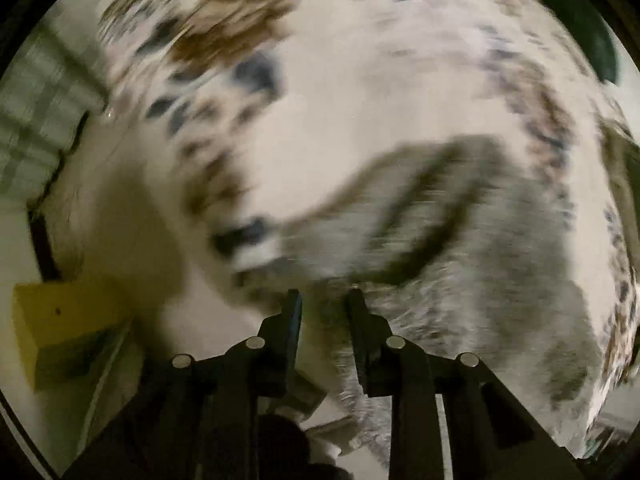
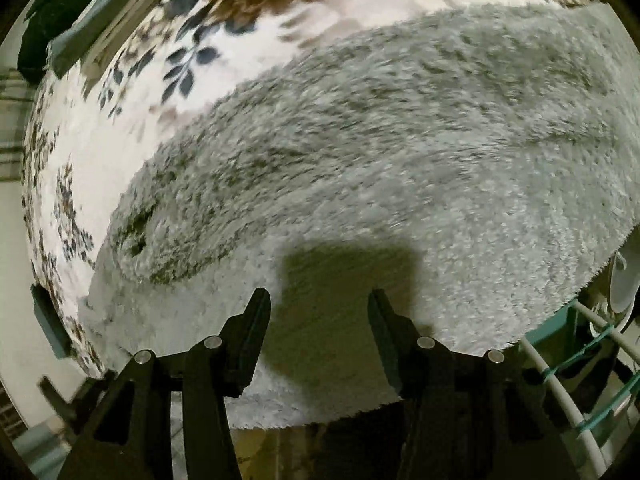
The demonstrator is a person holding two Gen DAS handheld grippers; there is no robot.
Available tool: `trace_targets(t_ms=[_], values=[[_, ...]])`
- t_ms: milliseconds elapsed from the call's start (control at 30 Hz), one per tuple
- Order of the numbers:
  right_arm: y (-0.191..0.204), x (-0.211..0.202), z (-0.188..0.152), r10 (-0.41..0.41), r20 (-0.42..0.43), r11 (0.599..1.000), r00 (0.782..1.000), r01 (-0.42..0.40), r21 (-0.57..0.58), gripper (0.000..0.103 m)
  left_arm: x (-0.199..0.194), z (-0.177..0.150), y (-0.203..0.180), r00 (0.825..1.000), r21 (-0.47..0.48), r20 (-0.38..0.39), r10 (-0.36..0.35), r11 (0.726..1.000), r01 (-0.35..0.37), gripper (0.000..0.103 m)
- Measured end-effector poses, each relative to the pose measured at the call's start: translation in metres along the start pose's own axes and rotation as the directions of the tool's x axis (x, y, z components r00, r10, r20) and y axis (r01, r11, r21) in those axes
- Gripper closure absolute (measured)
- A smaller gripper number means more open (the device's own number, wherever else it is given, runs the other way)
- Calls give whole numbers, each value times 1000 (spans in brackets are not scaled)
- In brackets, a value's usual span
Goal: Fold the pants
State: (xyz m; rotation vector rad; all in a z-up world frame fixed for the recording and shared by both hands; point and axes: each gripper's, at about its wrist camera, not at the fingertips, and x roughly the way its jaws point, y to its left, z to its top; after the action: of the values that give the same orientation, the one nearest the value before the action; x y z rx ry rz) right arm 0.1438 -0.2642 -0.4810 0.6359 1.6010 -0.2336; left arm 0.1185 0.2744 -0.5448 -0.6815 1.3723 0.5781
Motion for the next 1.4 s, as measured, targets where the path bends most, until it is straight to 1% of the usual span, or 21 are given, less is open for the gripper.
trace_targets(t_ms=[200,300,367,467,567,600,667,700,733,767,800,833,900,1000,1100,1133,1167,1233,1267,1333,1400], values=[[60,9,1,57,-79,993,995,-64,-100,50,-7,8,35,994,-64,-32,-103,993,101,77],[121,20,-2,102,-150,976,983,-128,-174,50,-25,11,30,981,-57,-5,-194,980,193,61],[173,32,-7,133,-204,957,970,-179,-229,50,-27,14,19,975,-25,10,-222,975,222,40],[255,51,-20,116,-290,899,950,-225,-375,50,-16,12,4,976,19,-1,-220,975,220,39],[334,72,-40,6,-280,778,960,-180,-602,50,2,12,-8,983,43,-3,-182,982,182,40],[359,80,-49,-43,-261,720,964,-152,-678,49,3,10,-7,983,44,14,-181,983,180,42],[396,97,-67,-139,-207,580,968,-90,-810,48,3,9,-5,978,42,48,-201,979,199,72],[413,108,-76,-196,-156,498,968,-39,-866,48,2,8,-4,977,46,59,-203,979,200,75],[426,117,-85,-245,-100,414,964,11,-910,48,0,7,-3,976,48,73,-206,978,203,87],[434,125,-89,-271,-54,357,961,48,-933,49,-2,6,0,974,47,90,-207,978,204,92],[439,129,-95,-283,-3,302,959,86,-950,63,-4,6,3,971,42,101,-216,976,212,92],[445,132,-96,-277,23,276,961,103,-956,96,-5,6,7,968,31,105,-229,973,227,95],[443,127,-92,-257,52,275,965,124,-953,97,-13,7,16,962,6,130,-240,970,242,102],[451,114,-85,-203,48,328,978,114,-938,97,-33,13,37,949,-45,168,-265,960,276,101],[453,109,-75,-194,10,387,981,85,-918,97,-40,16,55,929,-100,139,-342,929,357,96],[452,110,-72,-204,-8,402,979,77,-913,97,-39,15,58,923,-115,123,-364,919,378,86],[450,112,-71,-215,-22,411,976,70,-909,97,-38,15,57,910,-129,109,-401,902,413,71],[451,118,-66,-228,-73,443,971,36,-896,93,-33,11,55,878,-149,76,-472,866,478,48],[447,118,-64,-230,-92,456,969,24,-890,91,-30,7,50,869,-144,60,-491,857,495,46],[442,118,-63,-228,-114,475,967,8,-880,65,-19,5,33,877,-109,17,-481,871,479,46],[436,110,-61,-198,-128,487,972,-16,-873,54,-5,0,20,901,-61,-25,-434,900,432,46]])
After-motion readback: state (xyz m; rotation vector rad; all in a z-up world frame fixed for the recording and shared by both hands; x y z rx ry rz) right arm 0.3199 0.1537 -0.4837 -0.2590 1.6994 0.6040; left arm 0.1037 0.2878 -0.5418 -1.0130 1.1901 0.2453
